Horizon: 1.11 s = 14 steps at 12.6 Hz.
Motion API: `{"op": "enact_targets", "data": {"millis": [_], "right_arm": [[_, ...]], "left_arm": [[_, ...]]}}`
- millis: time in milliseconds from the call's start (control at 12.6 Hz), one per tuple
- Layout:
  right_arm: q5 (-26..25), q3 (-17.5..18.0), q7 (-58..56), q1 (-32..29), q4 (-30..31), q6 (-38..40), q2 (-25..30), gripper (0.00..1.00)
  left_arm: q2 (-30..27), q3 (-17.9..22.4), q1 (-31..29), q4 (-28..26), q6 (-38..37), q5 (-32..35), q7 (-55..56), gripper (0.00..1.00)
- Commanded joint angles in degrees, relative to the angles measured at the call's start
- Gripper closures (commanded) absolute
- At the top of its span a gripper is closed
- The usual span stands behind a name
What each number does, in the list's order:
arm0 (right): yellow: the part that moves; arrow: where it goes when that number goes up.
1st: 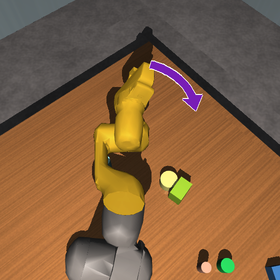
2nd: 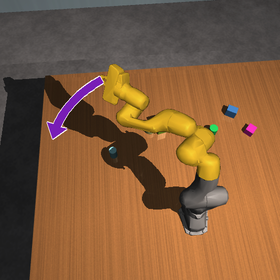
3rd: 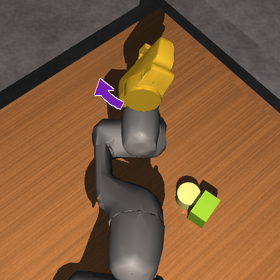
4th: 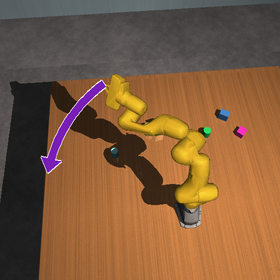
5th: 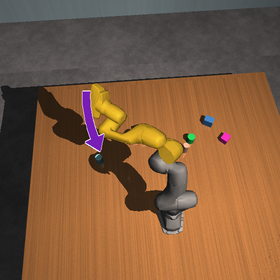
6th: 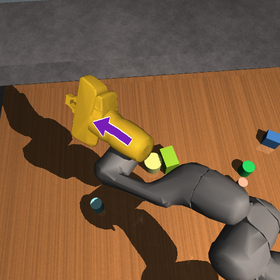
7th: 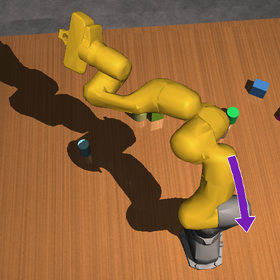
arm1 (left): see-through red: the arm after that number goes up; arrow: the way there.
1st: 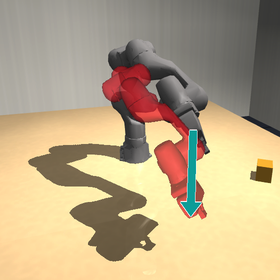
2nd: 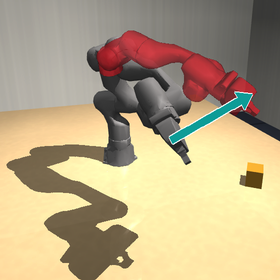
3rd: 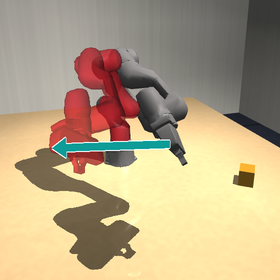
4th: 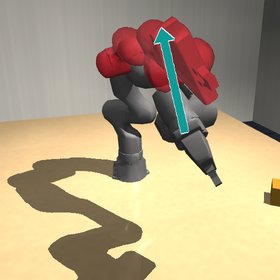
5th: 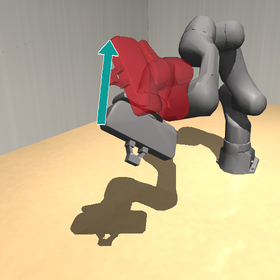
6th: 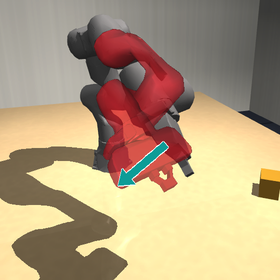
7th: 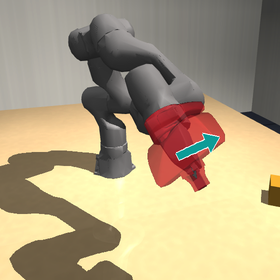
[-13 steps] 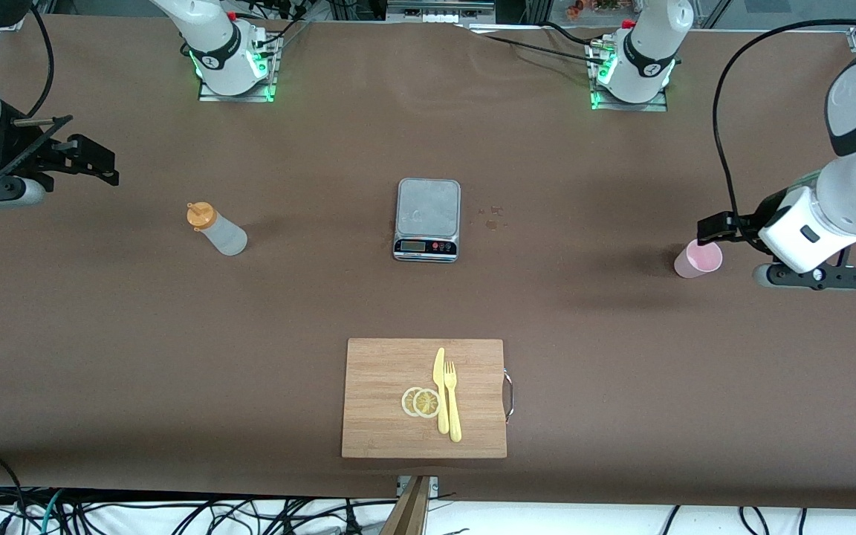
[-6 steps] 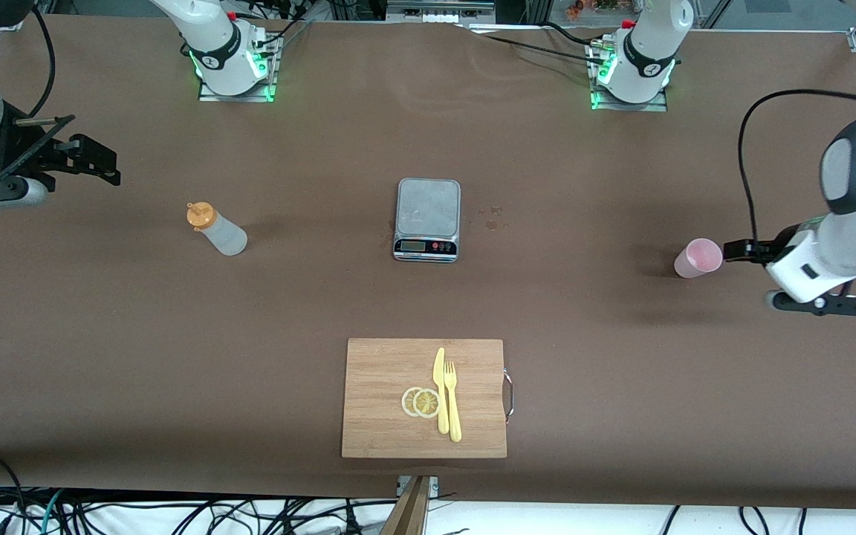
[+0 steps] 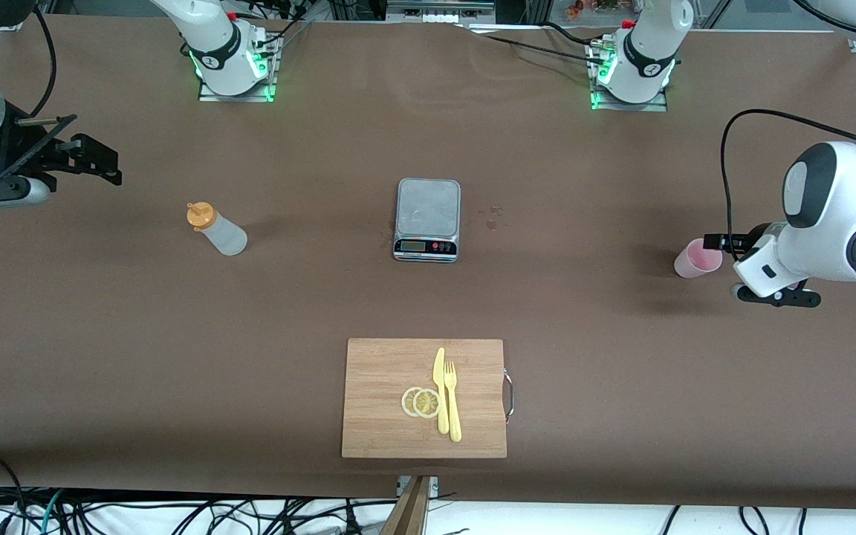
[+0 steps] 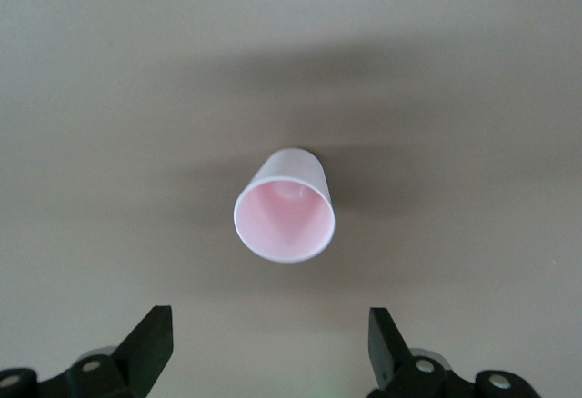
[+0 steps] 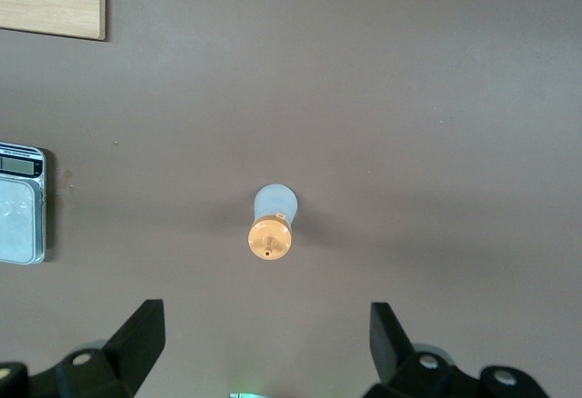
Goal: Add sauce to pink cup with both arms
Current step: 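Lower the left gripper onto the pink cup and grasp it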
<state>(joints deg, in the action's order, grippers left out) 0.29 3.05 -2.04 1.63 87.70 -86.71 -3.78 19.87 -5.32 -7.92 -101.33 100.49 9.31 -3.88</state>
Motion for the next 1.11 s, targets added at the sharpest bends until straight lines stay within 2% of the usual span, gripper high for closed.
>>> {"op": "enact_targets", "data": {"millis": [0,557,875,955,1034], "right_arm": [[-0.4,0.3,0.9,0.0,-0.4,0.4,0.3,0.0],[-0.2,0.3,0.8,0.1,-0.4,0.4,0.2,0.0],[-0.2,0.3,0.8,0.0,-0.4,0.4,0.2,0.0],[-0.3,0.3,0.8,0.1,-0.4,0.3,0.2,0.0],[-0.2,0.3,0.8,0.0,-0.4,0.3,0.2,0.0]], "left_arm": [[-3.5,-0.3,-2.0,-8.1,7.4,1.5,-3.0,0.05],[-4.1,-0.3,-4.8,-19.3,23.2,1.5,-3.9,0.06],[-2.2,-0.3,-5.9,-20.2,27.7,1.5,-5.5,0.09],[-2.1,-0.3,-5.9,-20.5,28.5,1.5,-5.6,0.16],[-2.1,-0.2,-5.9,-20.5,28.6,1.5,-6.8,0.27]]}}
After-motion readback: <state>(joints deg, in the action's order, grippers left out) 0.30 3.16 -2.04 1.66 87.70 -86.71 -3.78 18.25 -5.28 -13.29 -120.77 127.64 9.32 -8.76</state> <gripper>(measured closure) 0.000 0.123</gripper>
